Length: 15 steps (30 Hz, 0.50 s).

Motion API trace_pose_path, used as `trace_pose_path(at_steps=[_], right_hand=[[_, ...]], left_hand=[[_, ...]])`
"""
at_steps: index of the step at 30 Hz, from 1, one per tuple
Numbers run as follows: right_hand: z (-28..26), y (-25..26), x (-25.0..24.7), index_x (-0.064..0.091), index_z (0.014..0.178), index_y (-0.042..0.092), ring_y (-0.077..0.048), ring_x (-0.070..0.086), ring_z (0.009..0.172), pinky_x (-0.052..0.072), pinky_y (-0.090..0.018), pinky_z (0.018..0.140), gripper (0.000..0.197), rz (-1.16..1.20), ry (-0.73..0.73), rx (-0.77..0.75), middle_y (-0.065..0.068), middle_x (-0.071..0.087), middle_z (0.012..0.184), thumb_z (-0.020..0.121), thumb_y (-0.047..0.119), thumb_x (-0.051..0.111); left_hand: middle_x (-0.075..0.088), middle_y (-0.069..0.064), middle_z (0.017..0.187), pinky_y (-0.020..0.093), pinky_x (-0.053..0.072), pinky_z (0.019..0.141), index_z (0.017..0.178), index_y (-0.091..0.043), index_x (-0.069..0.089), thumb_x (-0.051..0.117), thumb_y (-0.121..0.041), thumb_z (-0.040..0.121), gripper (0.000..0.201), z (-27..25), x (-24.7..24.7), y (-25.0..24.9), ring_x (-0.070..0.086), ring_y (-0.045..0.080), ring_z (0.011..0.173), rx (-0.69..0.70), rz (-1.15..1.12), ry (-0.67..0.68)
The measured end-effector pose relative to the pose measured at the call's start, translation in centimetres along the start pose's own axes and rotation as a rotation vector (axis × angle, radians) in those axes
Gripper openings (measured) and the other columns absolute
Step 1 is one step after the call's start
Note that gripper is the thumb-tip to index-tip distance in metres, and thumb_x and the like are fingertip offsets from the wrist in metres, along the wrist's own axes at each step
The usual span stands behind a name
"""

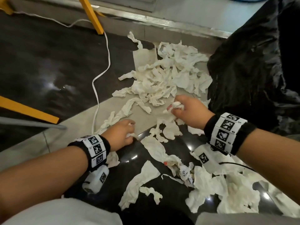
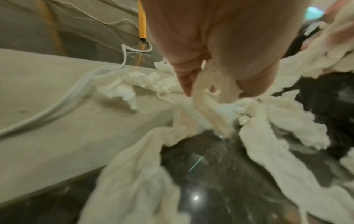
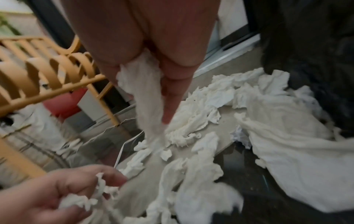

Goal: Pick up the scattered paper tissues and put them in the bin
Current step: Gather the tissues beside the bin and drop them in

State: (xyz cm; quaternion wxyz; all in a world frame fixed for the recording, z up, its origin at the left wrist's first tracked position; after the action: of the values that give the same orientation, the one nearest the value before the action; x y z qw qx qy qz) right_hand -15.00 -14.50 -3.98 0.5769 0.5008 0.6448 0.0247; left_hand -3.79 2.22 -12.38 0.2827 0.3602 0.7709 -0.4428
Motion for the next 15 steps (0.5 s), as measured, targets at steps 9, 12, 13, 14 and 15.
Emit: trace_pose_path(at_steps=[9,12,13,14,15], right_hand=[[-1.8,-0.6,2.9,0.049,0.094,0.019,-0.012,0.054,0.07,0.046,-0.025,0.063,0.021,0.246,0.072,0.078,0.005,0.054,0.081,0.088,0.036,0.06],[-3.0,0.9,6.9,0.053,0.094,0.021,-0.02,0.06,0.089,0.045,-0.029,0.072,0.019,-0.094,0.255,-0.05,0.001,0.06,0.089,0.085,0.034,0.064],[-3.4,1.4,8.3,0.053,0.101,0.02,-0.023,0.061,0.093,0.042,-0.027,0.071,0.02,-0.195,0.306,-0.095,-0.002,0.061,0.092,0.087,0.031,0.06],[-3.8,1.7,9.6,0.05,0.11,0.018,-0.026,0.061,0.094,0.039,-0.027,0.071,0.024,-0.273,0.35,-0.139,-0.006,0.063,0.096,0.09,0.029,0.056],[-4.2,1.9,10.7,0.045,0.115,0.018,-0.029,0.06,0.093,0.039,-0.028,0.07,0.028,-0.33,0.39,-0.173,-0.01,0.064,0.098,0.091,0.028,0.053]], left_hand=[[0.052,0.0,0.113,0.03,0.044,0.081,0.125,-0.027,0.041,0.043,-0.021,0.092,0.033,-1.0,1.4,-4.1,0.055,0.021,0.101,0.081,0.045,0.115],[0.043,0.009,0.126,0.038,0.046,0.082,0.136,-0.037,0.03,0.048,-0.042,0.09,0.049,-3.4,5.6,-5.9,0.052,0.027,0.104,0.407,0.398,0.297],[0.042,0.013,0.124,0.041,0.046,0.08,0.137,-0.039,0.026,0.05,-0.042,0.089,0.054,-4.3,7.5,-6.1,0.052,0.029,0.101,0.495,0.487,0.371],[0.041,0.016,0.123,0.043,0.045,0.079,0.138,-0.041,0.023,0.053,-0.04,0.088,0.058,-5.2,9.1,-6.2,0.052,0.032,0.098,0.559,0.554,0.439],[0.041,0.018,0.124,0.044,0.044,0.08,0.139,-0.041,0.022,0.055,-0.037,0.088,0.061,-5.8,10.6,-6.0,0.052,0.034,0.097,0.595,0.602,0.495]])
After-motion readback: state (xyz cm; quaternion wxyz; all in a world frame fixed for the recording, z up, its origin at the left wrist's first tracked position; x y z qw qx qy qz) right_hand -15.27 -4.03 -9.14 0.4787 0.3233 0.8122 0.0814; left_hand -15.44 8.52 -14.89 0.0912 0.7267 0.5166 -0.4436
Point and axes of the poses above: each hand's wrist, its own z-axis towards the middle knuckle, its own x-axis out of the palm, y = z × x, the point moved 10 cm from there along z, towards the middle knuckle
